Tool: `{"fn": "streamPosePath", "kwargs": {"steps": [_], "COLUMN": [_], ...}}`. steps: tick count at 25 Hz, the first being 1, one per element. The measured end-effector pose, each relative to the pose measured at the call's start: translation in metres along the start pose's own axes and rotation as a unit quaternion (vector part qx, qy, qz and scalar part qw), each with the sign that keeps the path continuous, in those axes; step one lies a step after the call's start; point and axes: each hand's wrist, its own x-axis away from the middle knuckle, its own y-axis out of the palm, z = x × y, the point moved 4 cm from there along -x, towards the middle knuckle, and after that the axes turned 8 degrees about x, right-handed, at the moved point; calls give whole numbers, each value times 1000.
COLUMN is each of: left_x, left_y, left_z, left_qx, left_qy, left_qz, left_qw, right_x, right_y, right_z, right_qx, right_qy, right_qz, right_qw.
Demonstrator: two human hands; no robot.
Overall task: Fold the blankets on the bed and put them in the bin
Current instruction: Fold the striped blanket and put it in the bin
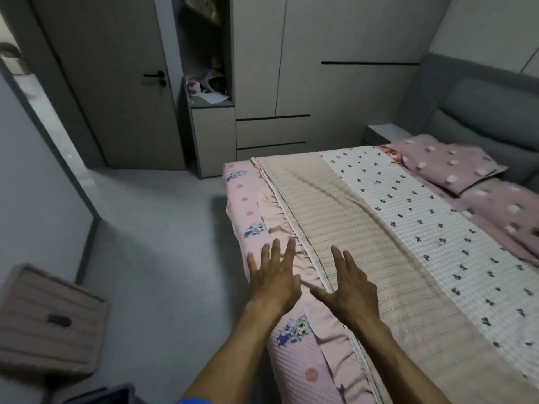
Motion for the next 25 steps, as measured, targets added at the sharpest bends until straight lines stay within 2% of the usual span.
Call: {"fn": "streamPosePath", "kwargs": {"steps": [4,10,16,21,25], "left_x": [-78,-220,-368,-513,-592], "left_y": [9,18,14,25,53], "left_z": [-22,-81,-145,-189,-191], "left_qx": [-30,-117,-102,-114,-168], "left_qy": [39,72,107,165,217], "left_qz": [-49,-87,-141,-238,-294], "left_qw": [998,987,979,950,916], "right_x": [-50,-180,-300,-387,-434], "right_y": [40,89,110,148,179], "right_z": [-6,-42,-78,-100,-93], "right_qx": [-46,-92,-107,-122,-191], "right_qy": [34,110,193,312,421], "right_qz": [-20,-27,-39,-29,-13], "right_qw": [998,989,975,942,886]}}
